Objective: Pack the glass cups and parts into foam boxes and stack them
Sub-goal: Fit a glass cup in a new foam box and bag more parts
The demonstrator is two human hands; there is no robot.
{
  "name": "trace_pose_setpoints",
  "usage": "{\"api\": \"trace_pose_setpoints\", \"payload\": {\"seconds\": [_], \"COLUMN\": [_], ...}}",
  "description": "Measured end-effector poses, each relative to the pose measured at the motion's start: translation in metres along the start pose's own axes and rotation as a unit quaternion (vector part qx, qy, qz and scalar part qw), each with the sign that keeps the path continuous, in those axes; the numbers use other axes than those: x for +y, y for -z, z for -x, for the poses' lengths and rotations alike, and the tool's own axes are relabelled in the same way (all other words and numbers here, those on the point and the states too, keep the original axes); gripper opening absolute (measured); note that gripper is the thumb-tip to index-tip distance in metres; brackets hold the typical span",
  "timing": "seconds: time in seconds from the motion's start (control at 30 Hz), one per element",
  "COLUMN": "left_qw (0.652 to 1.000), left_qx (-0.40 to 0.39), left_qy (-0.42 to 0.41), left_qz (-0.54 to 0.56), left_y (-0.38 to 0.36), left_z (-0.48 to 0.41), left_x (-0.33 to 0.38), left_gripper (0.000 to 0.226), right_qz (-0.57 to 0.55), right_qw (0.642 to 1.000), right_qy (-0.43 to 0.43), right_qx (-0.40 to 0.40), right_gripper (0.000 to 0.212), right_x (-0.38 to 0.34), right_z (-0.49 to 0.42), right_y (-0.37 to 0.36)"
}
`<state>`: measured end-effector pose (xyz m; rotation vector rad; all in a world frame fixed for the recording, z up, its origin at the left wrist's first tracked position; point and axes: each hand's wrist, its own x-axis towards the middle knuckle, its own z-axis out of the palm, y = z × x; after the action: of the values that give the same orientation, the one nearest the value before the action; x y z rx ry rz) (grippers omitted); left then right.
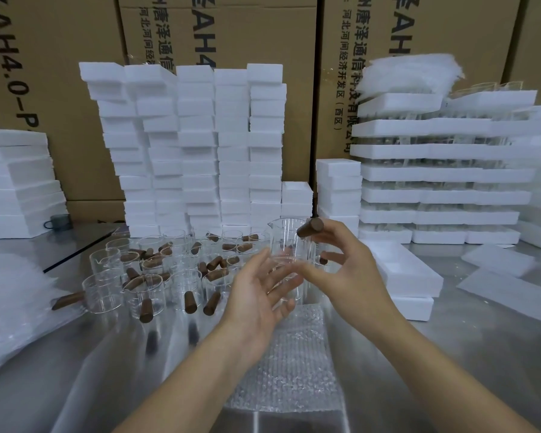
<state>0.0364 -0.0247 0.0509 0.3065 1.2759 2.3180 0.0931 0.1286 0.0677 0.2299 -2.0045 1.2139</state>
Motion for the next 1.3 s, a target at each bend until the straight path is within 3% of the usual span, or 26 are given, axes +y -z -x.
{"api": "trace_pose_setpoints", "payload": {"seconds": [0.1, 0.23, 0.47, 0.67, 0.8, 1.0, 1.13, 1.3], "left_qw": [1.0, 1.0, 0.998, 1.0, 1.0, 0.998, 1.0, 1.0], "left_qx": [-0.006, -0.007, -0.052, -0.011, -0.018, -0.04, -0.002, -0.006], "left_qy": [-0.011, -0.009, 0.03, 0.013, 0.018, 0.036, 0.021, 0.025], "left_qz": [-0.012, -0.021, 0.02, 0.018, 0.019, 0.014, 0.009, -0.003], "left_y": [0.0, 0.001, -0.002, -0.004, -0.004, -0.004, -0.002, -0.006], "left_z": [0.0, -0.002, 0.0, 0.003, 0.004, 0.002, 0.001, 0.001], "left_x": [0.0, -0.001, -0.002, -0.002, -0.002, -0.003, -0.004, -0.005], "left_gripper": [0.058, 0.044, 0.057, 0.053, 0.057, 0.06, 0.058, 0.071], "right_qz": [0.019, 0.031, 0.046, 0.085, 0.067, 0.061, 0.093, 0.125], "right_qw": [1.0, 0.999, 0.999, 0.996, 0.998, 0.998, 0.996, 0.992], "right_qy": [-0.004, -0.01, -0.019, 0.021, 0.002, -0.015, 0.005, 0.005], "right_qx": [0.008, 0.005, -0.005, 0.003, -0.017, -0.012, 0.009, -0.007], "right_gripper": [0.053, 0.063, 0.054, 0.06, 0.073, 0.059, 0.059, 0.065], "right_x": [0.0, 0.003, 0.009, 0.008, 0.012, 0.01, 0.011, 0.012], "right_z": [0.0, 0.0, 0.002, 0.003, 0.003, 0.006, 0.005, 0.005], "right_y": [0.002, 0.001, -0.001, -0.003, -0.003, -0.005, -0.005, -0.005]}}
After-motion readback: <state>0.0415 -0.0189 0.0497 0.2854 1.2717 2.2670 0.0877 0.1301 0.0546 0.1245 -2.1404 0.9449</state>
